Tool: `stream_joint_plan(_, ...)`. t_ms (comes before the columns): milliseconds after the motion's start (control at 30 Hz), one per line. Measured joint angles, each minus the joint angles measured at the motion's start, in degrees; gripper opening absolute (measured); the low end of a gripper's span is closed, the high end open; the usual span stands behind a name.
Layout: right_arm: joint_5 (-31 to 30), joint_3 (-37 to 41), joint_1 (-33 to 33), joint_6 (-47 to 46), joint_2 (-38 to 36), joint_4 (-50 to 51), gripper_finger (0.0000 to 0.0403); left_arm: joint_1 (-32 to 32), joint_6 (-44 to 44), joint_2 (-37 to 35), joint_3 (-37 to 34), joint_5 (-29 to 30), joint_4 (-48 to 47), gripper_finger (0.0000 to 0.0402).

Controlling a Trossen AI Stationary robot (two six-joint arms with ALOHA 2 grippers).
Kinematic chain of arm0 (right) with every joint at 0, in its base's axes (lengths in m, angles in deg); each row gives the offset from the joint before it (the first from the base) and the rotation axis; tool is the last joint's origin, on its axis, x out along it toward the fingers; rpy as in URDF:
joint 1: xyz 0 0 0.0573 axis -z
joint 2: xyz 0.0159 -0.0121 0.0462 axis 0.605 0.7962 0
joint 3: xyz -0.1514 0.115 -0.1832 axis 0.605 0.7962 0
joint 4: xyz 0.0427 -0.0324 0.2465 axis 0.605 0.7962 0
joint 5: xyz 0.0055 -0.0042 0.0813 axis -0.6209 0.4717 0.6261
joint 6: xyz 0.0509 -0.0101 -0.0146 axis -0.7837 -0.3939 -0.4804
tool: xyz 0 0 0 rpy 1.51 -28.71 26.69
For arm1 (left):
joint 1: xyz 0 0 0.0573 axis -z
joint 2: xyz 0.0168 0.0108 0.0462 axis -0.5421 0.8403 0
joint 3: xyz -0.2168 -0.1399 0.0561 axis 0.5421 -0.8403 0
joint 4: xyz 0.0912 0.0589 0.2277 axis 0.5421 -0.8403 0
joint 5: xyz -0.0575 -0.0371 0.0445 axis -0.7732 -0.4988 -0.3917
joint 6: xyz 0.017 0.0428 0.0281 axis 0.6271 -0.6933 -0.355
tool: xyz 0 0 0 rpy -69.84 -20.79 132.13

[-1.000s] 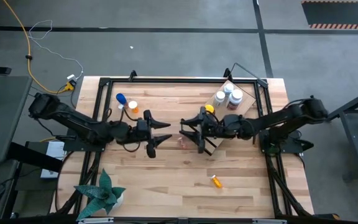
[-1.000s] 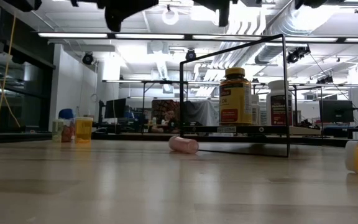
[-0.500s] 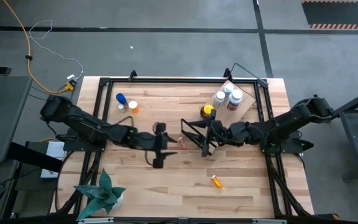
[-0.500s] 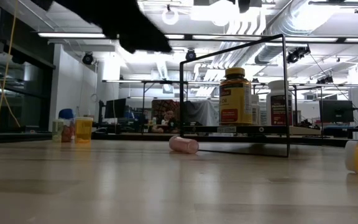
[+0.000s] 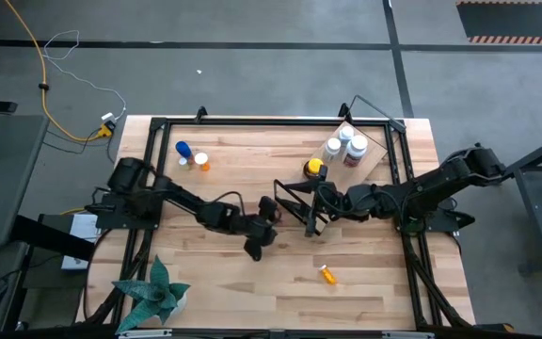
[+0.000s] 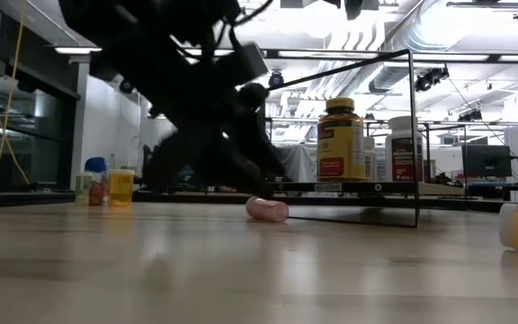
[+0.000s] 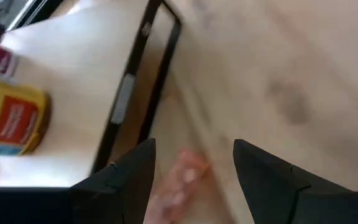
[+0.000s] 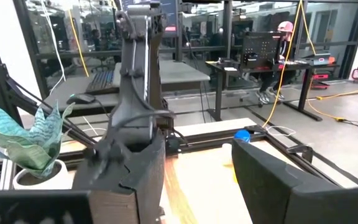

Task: Pick and place medicine bottles onto shelf by color
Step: Put the red pill bottle on the shelf

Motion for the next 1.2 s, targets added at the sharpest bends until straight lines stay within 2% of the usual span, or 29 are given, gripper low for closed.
stream_joint_plan(100, 0.02, 0.00, 0.00, 0.00, 0.00, 0.02, 0.0177, -0.44, -1.46, 1.55, 0.75, 2.49, -0.19, 0.0207)
stream_joint_plan(467, 0.02, 0.01, 0.00, 0.00, 0.00, 0.14, 0.0177, -1.71, -5.42, 2.50, 0.85, 2.35, -1.29, 0.0207)
stream_joint_plan(633, 0.04, 0.02, 0.00, -0.20, 0.00, 0.15, 0.0177, -3.53, -4.06, 2.48, 0.92, -0.05, -4.37, 0.0207)
stream_joint_plan(1200, 0.06, 0.04, 0.01, -0.46, 0.01, 0.52, 0.0177, -6.18, -1.91, 2.37, 0.92, -8.06, -4.94, 0.0204)
